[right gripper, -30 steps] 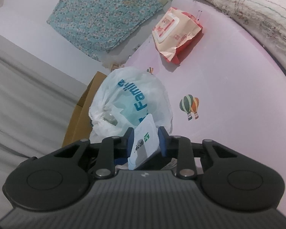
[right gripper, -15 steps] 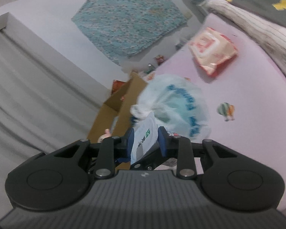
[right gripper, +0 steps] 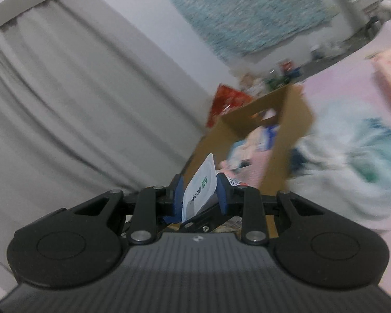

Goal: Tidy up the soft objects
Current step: 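Carry the yogurt cup into the box and open the left gripper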

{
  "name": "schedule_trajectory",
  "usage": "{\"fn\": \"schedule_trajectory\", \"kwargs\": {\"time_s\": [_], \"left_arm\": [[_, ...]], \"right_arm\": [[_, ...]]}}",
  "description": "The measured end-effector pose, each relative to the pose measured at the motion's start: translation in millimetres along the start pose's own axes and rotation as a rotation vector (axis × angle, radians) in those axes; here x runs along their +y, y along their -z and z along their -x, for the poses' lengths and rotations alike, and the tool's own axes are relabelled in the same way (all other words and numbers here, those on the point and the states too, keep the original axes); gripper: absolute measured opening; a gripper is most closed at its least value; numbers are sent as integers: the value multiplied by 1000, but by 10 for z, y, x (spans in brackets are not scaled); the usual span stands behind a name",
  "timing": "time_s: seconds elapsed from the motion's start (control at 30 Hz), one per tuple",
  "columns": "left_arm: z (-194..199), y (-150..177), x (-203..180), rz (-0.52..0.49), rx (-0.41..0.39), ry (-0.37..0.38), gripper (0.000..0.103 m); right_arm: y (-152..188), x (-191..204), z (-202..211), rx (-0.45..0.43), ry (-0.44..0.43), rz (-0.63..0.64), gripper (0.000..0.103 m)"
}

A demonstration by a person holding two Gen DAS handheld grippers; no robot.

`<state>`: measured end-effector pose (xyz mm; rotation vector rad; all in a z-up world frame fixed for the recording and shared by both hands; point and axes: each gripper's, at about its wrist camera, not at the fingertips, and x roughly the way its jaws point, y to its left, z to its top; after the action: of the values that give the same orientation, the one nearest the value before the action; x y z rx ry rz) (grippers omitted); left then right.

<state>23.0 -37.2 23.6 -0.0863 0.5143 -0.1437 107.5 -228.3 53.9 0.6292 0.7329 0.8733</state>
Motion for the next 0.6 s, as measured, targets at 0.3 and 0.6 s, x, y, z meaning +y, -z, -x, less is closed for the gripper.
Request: {"fn": "schedule_trajectory", "kwargs": {"time_s": [0.3,0.6], "left_arm": [[-285,66,920,148,150,-81,52],[-590,304,1150,236,270,0,52]], "right_arm": [[-38,110,-1127,242,9,-28,28],[62,-11,-1421,366,153,-5,31]]}}
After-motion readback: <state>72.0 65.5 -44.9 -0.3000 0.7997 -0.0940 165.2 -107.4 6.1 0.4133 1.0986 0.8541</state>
